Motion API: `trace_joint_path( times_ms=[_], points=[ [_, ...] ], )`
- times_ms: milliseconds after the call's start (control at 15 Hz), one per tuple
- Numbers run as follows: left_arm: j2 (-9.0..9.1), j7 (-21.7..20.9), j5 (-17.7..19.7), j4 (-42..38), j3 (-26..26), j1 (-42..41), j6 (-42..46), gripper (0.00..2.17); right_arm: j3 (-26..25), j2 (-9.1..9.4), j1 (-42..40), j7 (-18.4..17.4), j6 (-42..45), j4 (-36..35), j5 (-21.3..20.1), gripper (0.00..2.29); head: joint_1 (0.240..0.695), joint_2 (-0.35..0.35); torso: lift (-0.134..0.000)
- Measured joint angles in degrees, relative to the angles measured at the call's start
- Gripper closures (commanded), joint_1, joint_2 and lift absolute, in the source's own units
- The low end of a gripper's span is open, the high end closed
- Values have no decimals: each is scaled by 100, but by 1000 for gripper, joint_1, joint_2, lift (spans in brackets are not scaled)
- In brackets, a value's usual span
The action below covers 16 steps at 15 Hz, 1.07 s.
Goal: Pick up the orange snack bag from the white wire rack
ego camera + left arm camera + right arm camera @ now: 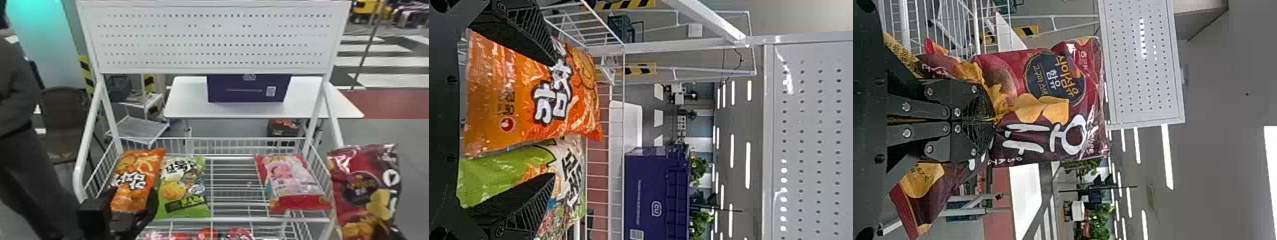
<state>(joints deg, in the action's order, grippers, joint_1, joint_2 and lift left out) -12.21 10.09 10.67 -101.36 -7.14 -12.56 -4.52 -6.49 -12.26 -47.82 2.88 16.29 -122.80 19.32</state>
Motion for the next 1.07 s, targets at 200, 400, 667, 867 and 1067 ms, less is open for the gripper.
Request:
trace_joint_path(
  times_ms=[200,400,667,867,1067],
  points=[
    [0,-115,66,838,-41,822,-293,97,-10,54,-47,2,26,-23,0,2189,499,0,0],
    [6,-276,147,1421,-9,1299,-757,282,-34,82,-67,2,31,-48,-6,2189,499,0,0],
    [6,-284,213,1595,57,1410,-875,2142,-45,84,-68,2,61,-51,-7,2189,499,0,0],
    [2,-133,282,1547,78,1311,-795,2142,-43,82,-61,2,62,-44,-10,2189,499,0,0],
    [-1,39,272,1306,63,1132,-537,2142,-35,76,-55,2,60,-42,-16,2189,499,0,0]
  ],
)
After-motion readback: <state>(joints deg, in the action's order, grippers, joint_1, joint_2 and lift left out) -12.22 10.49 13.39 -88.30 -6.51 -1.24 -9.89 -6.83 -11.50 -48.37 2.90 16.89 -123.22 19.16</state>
